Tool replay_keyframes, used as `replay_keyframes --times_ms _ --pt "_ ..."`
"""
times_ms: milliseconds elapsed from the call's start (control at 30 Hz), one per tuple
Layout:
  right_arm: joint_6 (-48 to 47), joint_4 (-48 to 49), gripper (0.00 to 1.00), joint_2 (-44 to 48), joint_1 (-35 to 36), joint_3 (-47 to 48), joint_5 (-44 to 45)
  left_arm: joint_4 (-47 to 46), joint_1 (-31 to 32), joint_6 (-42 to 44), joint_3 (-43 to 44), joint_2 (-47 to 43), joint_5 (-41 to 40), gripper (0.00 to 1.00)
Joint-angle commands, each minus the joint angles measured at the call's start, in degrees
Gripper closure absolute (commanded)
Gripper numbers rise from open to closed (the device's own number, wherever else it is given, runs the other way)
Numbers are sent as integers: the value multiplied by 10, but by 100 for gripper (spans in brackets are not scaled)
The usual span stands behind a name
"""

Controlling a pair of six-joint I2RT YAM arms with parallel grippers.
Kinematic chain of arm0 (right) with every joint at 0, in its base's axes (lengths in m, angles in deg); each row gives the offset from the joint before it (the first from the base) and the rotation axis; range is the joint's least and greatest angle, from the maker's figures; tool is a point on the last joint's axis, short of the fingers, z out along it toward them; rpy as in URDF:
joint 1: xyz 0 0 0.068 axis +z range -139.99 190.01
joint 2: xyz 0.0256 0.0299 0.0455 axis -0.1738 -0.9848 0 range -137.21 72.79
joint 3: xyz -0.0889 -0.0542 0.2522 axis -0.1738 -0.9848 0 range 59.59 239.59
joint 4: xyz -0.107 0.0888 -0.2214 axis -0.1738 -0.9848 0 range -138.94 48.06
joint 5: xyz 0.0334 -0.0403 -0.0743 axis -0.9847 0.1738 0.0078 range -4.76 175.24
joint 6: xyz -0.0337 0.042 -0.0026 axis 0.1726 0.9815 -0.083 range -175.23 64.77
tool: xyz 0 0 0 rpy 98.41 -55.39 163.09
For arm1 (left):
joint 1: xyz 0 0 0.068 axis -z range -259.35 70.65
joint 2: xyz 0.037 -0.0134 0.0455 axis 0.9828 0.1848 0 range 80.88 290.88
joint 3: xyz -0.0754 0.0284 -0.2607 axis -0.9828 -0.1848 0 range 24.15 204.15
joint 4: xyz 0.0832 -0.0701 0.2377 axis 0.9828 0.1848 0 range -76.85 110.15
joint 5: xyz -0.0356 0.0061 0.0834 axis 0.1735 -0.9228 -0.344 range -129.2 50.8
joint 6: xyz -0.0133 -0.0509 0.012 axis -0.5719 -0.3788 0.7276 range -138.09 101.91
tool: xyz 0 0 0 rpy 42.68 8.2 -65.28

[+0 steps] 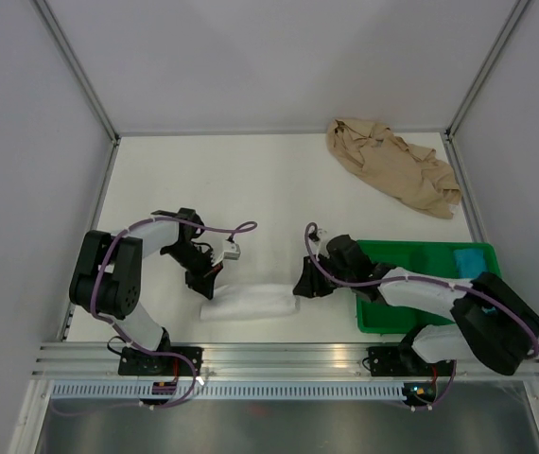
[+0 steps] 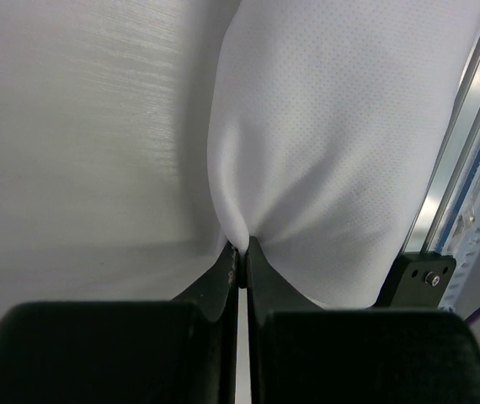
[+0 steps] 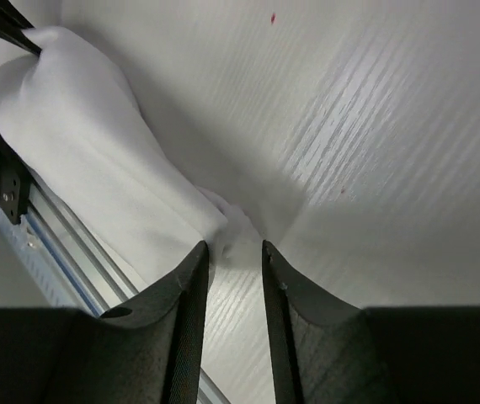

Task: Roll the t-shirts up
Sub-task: Roll the tshirt

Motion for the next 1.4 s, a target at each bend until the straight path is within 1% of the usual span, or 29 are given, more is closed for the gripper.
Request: replay_keyframes --times_ms 0,33,67,100,133,167,200,233,267,300,333,367,467,500,567,600,667,733,833,900,1033,1167,1300,1367 --pt "-89 -71 59 106 18 43 106 -9 -5 -6 14 -7 -20 98" --pt "-109 -73 58 124 31 47 128 -7 -4 -5 15 -4 -18 98" --pt "-130 -73 57 140 62 50 150 -6 -4 -7 15 0 -17 98" --pt "-158 -71 55 153 81 51 192 -4 -4 -8 18 3 -18 98" --pt "-208 -68 51 170 99 51 217 -4 -4 -9 18 5 -20 98" --pt "-238 -66 47 172 142 50 237 -3 -4 -9 18 8 -22 98" --pt "-262 -59 43 171 163 50 265 -4 -4 -8 16 8 -19 98" --pt "-287 -57 21 158 183 52 278 -4 -4 -8 17 7 -18 98" --pt "-332 -57 12 148 223 56 295 -4 -4 -9 17 5 -14 98" --pt "-364 -58 4 135 245 60 309 -3 -4 -9 18 4 -12 98" --pt "-393 -55 2 108 262 67 337 -3 -4 -10 19 3 -11 98" --pt "-448 -52 2 94 302 71 349 -1 -5 -11 20 3 -11 98" --pt "-541 -35 2 31 364 105 394 1 -4 -12 25 8 -14 98" --pt "-550 -39 2 -5 373 139 396 1 -4 -12 25 8 -15 98" --pt "-568 -65 2 -40 378 176 394 3 -4 -13 27 10 -14 98" --pt "-575 -74 2 -69 377 193 391 3 -4 -14 28 10 -11 98" --pt "-584 -87 2 -96 377 234 381 5 -5 -14 28 9 -10 98" --pt "-596 -122 2 -134 376 273 366 7 -4 -16 29 10 -8 97" --pt "-595 -207 2 -189 367 330 319 9 -5 -12 30 11 -10 97" --pt "-588 -225 2 -217 357 348 288 11 -4 -12 33 12 -9 97" --pt "-577 -233 2 -238 315 356 253 19 -4 -9 37 19 -11 96" --pt "-577 -255 2 -264 292 369 244 25 -4 -4 44 22 -10 94" --pt "-570 -269 2 -294 276 381 216 26 -4 0 51 23 -15 94" --pt "-565 -274 2 -300 264 382 177 28 -4 2 57 26 -16 94"
